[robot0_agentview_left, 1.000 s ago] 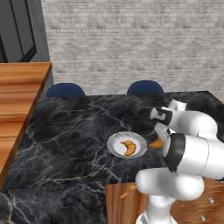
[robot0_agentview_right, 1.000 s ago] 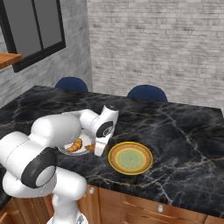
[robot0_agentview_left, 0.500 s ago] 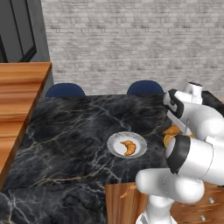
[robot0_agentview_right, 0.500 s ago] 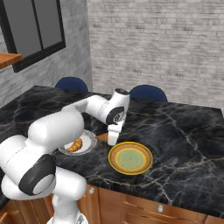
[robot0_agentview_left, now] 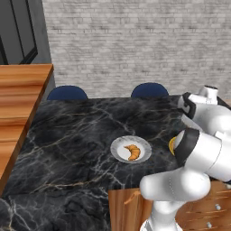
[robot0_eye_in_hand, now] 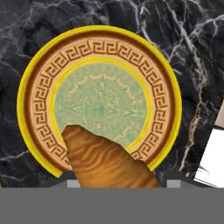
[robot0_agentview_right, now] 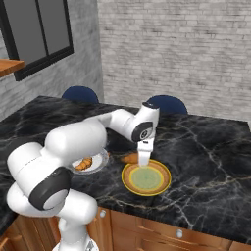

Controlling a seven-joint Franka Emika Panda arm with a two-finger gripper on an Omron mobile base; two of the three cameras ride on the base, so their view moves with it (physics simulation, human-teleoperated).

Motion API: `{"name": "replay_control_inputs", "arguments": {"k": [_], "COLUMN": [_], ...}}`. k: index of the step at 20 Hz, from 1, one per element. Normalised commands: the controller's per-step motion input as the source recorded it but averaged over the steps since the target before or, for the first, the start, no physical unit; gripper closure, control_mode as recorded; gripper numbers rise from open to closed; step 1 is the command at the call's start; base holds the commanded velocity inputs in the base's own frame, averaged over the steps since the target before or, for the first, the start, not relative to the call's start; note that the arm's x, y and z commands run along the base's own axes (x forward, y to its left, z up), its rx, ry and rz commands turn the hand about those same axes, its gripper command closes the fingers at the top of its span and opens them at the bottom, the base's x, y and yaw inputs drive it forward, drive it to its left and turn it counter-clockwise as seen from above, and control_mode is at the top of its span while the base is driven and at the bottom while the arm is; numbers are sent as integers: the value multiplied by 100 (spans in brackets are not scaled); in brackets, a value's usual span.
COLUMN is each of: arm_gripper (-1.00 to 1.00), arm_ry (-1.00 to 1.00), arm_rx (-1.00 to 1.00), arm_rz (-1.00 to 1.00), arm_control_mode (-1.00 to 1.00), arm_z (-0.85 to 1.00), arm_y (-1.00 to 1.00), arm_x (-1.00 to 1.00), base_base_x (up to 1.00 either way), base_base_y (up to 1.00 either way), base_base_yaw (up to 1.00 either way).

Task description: Place the pastries on the plates.

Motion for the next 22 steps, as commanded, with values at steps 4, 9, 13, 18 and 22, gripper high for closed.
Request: {"name": "replay_control_inputs", "arguments": {"k": [4,9,13,18,22], "arm_gripper": [100,100,100,100,100], "arm_ry": [0,-5,-2,-1,-3], "arm_rx": [13,0,0,-1,-4], "arm_rz": [1,6,4,5,5], "arm_control_mode": [-100,-100,-100,-100,-100], "arm_z": [-43,-47,-41,-40,-42], "arm_y": [-26,-10,0,-8,-5], "arm_x": [-17,0,0,4,20], "base_base_x": [0,0,0,0,0], "base_base_y": [0,0,0,0,0], "base_base_yaw": [0,0,0,0,0]}}
